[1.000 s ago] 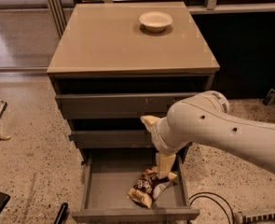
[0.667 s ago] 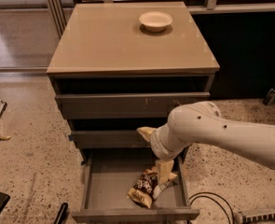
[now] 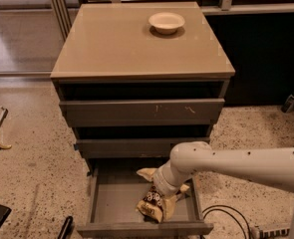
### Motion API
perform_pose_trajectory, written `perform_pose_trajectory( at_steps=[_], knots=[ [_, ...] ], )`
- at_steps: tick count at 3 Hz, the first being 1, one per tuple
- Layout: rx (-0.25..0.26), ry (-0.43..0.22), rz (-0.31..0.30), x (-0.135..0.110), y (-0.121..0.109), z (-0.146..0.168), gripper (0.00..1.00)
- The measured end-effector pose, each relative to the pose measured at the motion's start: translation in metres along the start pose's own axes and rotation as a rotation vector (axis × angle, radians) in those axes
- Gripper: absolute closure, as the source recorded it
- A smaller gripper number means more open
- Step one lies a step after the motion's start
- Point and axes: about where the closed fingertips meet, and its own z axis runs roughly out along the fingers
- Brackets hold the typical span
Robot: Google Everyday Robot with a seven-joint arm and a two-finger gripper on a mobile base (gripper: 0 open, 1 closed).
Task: Pick brown chip bag from bottom drawer and place on counter
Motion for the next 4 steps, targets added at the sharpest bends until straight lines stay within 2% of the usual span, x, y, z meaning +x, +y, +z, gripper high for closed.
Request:
perform_pose_trajectory(
  at_steps=[1,2,3,4],
  knots=[
    [0.015,0.023,-0.002,0.026,0.006,0.057,0.0],
    [0.069,0.027,0.011,0.029,-0.007,0.06,0.0],
    [0.068,0.027,0.01,0.029,-0.007,0.06,0.0],
    [0.037,0.042,0.0,0.048,-0.008,0.073,0.0]
  ],
)
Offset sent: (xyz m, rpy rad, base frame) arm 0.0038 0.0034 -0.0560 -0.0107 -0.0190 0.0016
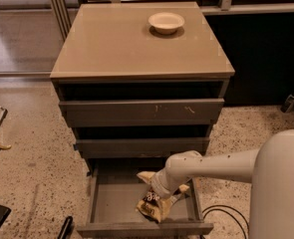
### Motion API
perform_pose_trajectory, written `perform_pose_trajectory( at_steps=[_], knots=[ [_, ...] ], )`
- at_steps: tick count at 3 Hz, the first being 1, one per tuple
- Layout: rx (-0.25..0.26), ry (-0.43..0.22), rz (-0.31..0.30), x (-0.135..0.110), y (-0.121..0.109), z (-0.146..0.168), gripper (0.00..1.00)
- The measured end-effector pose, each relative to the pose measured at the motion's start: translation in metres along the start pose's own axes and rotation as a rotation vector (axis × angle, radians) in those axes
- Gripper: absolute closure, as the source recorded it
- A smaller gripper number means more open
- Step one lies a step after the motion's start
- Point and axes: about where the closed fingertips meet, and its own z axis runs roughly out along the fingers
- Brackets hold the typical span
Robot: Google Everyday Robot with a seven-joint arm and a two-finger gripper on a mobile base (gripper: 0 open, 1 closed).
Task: Pick brown chip bag from bottom drawer and place on counter
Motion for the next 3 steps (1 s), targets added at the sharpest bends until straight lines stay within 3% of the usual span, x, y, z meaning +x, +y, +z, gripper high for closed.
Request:
perform_pose_trajectory(
  at_steps=[1,2,3],
  knots=[
    [-0.032,0.006,0.011,0.044,0.01,0.02,0.0],
    [-0.033,0.009,0.003,0.089,0.016,0.046,0.0],
    [-0.025,-0.01,-0.032,0.117,0.011,0.076,0.0]
  ],
)
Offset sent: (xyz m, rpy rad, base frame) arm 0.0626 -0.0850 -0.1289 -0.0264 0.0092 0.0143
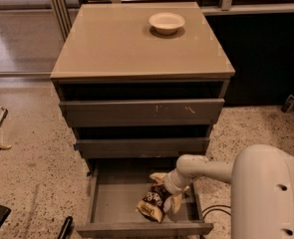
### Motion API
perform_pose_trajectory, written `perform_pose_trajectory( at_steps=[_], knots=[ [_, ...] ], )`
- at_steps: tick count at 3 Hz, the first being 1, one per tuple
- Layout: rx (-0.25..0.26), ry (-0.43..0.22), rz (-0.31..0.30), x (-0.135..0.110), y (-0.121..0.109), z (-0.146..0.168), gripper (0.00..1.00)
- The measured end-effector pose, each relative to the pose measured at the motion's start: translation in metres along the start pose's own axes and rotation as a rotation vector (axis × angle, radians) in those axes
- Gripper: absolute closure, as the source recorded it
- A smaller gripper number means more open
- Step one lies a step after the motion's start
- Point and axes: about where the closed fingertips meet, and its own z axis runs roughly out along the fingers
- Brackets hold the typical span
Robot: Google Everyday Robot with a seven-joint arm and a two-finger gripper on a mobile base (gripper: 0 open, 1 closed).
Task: Pick brown chip bag from bottom drawer and place on counter
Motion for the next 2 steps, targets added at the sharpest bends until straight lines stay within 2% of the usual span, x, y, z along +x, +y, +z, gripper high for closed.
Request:
perform_pose_trajectory(
  at_steps=[2],
  knots=[
    [0.02,0.011,-0.091,0.052,-0.015,0.071,0.0]
  ],
)
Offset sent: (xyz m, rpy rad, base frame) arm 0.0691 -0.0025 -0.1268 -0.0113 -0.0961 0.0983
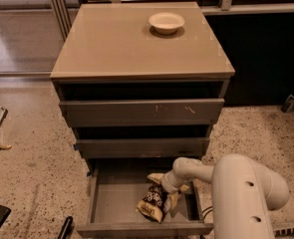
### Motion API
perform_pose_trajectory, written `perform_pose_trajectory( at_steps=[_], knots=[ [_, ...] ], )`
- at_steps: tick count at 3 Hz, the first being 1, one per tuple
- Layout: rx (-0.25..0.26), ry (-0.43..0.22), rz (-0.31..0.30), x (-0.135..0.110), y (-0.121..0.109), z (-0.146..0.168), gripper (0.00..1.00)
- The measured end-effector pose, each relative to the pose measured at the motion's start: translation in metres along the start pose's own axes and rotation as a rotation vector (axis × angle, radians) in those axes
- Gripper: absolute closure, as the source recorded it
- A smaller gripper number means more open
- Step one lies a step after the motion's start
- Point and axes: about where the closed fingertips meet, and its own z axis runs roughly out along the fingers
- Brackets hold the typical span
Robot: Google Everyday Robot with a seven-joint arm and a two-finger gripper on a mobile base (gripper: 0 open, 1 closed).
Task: Pick brown chip bag from bottom drawer and place on counter
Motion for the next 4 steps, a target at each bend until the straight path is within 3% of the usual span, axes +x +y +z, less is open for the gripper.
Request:
perform_pose_trajectory(
  at_steps=[1,2,3,4],
  knots=[
    [-0.002,-0.015,0.008,0.019,0.002,0.031,0.16],
    [0.006,-0.034,0.029,0.029,0.005,0.049,0.39],
    [0.015,-0.033,0.034,0.03,0.004,0.047,0.62],
    [0.064,-0.014,0.077,0.03,0.004,0.017,0.86]
  ],
)
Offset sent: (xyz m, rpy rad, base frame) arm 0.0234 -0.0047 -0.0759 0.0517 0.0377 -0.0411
